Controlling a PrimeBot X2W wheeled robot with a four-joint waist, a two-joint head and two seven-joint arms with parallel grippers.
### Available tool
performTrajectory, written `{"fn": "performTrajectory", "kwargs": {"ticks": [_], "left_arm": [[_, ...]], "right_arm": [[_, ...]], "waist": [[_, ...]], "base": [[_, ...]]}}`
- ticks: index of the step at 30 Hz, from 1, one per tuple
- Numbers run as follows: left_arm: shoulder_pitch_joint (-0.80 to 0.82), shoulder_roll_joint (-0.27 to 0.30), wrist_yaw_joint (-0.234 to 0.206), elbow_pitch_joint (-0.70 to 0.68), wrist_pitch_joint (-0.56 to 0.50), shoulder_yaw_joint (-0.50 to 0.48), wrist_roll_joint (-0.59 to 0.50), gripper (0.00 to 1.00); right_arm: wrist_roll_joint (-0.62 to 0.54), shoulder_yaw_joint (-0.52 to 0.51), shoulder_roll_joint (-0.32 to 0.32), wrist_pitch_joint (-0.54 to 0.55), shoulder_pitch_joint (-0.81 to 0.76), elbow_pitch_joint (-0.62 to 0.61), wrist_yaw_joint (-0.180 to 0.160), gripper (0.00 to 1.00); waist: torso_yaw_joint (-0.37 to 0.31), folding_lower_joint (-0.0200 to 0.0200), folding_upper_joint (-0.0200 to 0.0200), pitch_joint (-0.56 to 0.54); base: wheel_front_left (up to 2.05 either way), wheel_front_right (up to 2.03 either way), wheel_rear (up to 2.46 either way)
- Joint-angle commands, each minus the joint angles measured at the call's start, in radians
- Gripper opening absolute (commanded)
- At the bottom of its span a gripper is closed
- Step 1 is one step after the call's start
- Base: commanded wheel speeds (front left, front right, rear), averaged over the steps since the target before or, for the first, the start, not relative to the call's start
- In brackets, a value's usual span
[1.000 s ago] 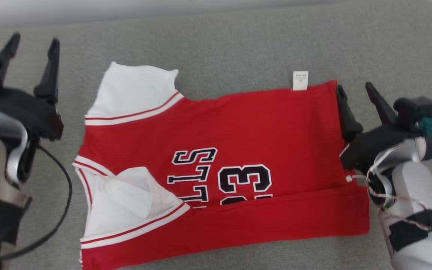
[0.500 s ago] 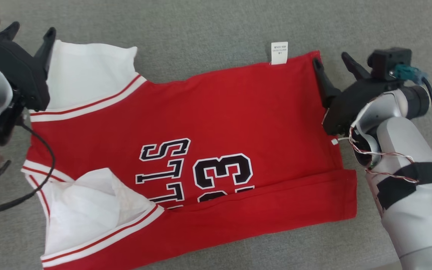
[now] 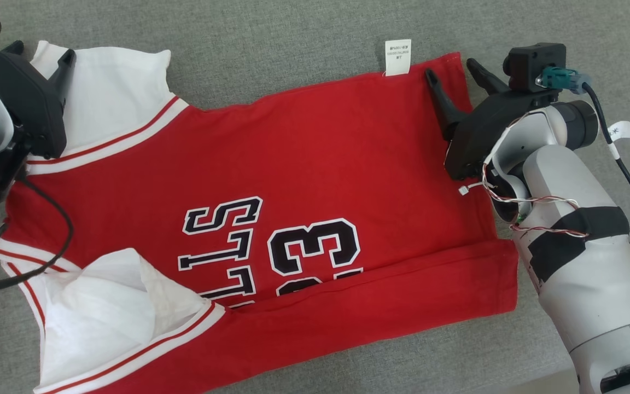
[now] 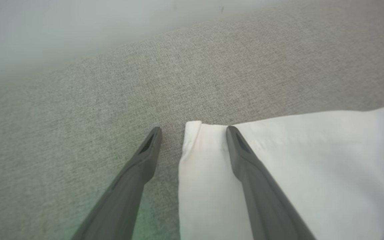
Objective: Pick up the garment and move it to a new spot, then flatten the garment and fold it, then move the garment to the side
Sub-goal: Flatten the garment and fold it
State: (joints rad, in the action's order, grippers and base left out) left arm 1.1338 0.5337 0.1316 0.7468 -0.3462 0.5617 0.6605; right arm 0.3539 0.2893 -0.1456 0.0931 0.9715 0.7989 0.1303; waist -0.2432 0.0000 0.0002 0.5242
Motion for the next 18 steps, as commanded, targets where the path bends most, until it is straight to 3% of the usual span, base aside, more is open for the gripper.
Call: {"fn": "performTrajectory", "kwargs": {"ticks": [1,2,3,4,5,6,7,8,12,18], "left_arm": [[0.004,-0.011,-0.002,0.029,-0.014,0.003,0.024,1.00],[0.004,-0.011,-0.002,0.029,-0.014,0.003,0.024,1.00],[0.001,-0.022,-0.002,0.048,-0.029,0.007,0.047,1.00],[0.001,-0.022,-0.002,0.048,-0.029,0.007,0.047,1.00],[-0.003,-0.027,-0.002,0.057,-0.044,0.010,0.057,0.96],[-0.003,-0.032,-0.002,0.060,-0.054,0.017,0.059,0.60],[-0.001,-0.033,-0.001,0.061,-0.057,0.022,0.063,0.27],[0.002,-0.034,-0.001,0.062,-0.059,0.027,0.066,0.00],[0.016,-0.036,-0.002,0.055,-0.035,0.035,0.086,0.00],[0.028,-0.055,-0.002,0.031,0.094,0.026,0.099,0.00]], "right_arm": [[0.010,0.014,0.004,-0.008,0.017,0.015,0.001,1.00],[0.010,0.014,0.004,-0.008,0.017,0.015,0.001,1.00],[0.018,0.027,0.002,-0.011,0.022,0.028,0.001,0.86],[0.018,0.027,0.002,-0.011,0.022,0.028,0.001,0.86],[0.020,0.032,-0.001,-0.013,0.027,0.033,0.001,0.49],[0.024,0.036,-0.004,-0.017,0.033,0.037,0.001,0.31],[0.025,0.040,-0.007,-0.018,0.037,0.041,0.001,0.00],[0.025,0.042,-0.010,-0.023,0.040,0.046,0.001,0.00],[0.021,0.045,-0.023,-0.058,0.055,0.065,0.001,0.00],[0.016,0.047,-0.035,-0.126,0.045,0.099,0.001,0.00]], "waist": [[0.003,0.0000,-0.0002,0.001],[0.003,0.0000,-0.0002,0.001],[0.006,0.0000,-0.0002,0.000],[0.006,0.0000,-0.0002,0.000],[0.008,0.0000,-0.0002,0.000],[0.010,0.0000,-0.0002,0.001],[0.012,0.0000,-0.0002,0.003],[0.014,0.0000,-0.0002,0.005],[0.026,0.0000,-0.0002,0.006],[0.051,0.0000,-0.0002,-0.028]], "base": [[0.00,0.00,0.00],[0.00,0.00,0.00],[0.00,0.00,0.00],[0.00,0.00,0.00],[0.00,0.00,0.00],[0.00,0.00,0.00],[0.00,0.00,0.00],[0.00,0.00,0.00],[0.00,0.00,0.00],[0.00,0.00,0.00]]}}
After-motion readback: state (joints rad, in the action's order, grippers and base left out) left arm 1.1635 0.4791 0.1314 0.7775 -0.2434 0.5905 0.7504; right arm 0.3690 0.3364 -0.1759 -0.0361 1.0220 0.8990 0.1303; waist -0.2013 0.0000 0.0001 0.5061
